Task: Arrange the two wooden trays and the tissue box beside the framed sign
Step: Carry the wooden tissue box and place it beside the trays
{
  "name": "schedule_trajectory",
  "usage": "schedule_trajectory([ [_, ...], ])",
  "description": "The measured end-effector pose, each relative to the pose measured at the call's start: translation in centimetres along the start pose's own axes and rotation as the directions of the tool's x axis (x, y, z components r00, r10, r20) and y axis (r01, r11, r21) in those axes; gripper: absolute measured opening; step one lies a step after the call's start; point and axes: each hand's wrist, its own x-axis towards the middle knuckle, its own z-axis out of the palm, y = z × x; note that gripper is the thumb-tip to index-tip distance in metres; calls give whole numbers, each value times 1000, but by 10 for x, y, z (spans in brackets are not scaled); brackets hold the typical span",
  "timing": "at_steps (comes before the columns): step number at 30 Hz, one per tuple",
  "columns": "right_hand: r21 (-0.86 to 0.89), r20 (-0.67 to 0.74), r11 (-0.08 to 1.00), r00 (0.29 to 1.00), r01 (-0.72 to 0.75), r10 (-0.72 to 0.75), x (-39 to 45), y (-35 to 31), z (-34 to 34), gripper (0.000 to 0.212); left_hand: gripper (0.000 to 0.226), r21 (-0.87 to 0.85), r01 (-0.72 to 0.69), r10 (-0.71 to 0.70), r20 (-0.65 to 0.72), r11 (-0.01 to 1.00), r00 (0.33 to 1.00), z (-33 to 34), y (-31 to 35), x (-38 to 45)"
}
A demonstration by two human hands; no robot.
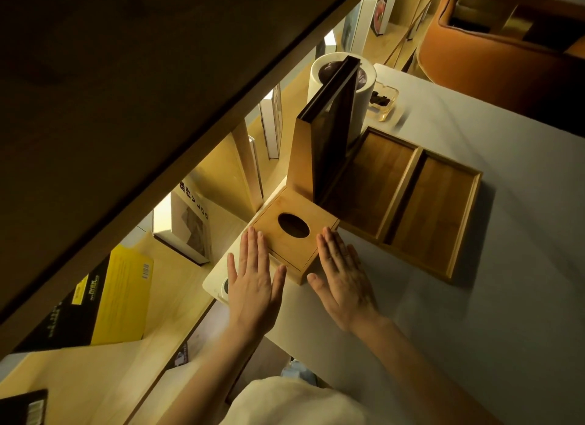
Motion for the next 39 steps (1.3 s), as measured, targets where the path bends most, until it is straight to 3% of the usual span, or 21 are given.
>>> schedule_trajectory([
  [21, 30, -33, 996, 996, 79, -78, 46, -4, -1, 64, 57, 32, 49, -47, -56, 998, 997, -10, -10, 30],
  [39, 6, -50, 999, 997, 53, -53, 47, -4, 4, 66, 58, 19, 37, -35, -74, 999, 997, -8, -11, 38],
])
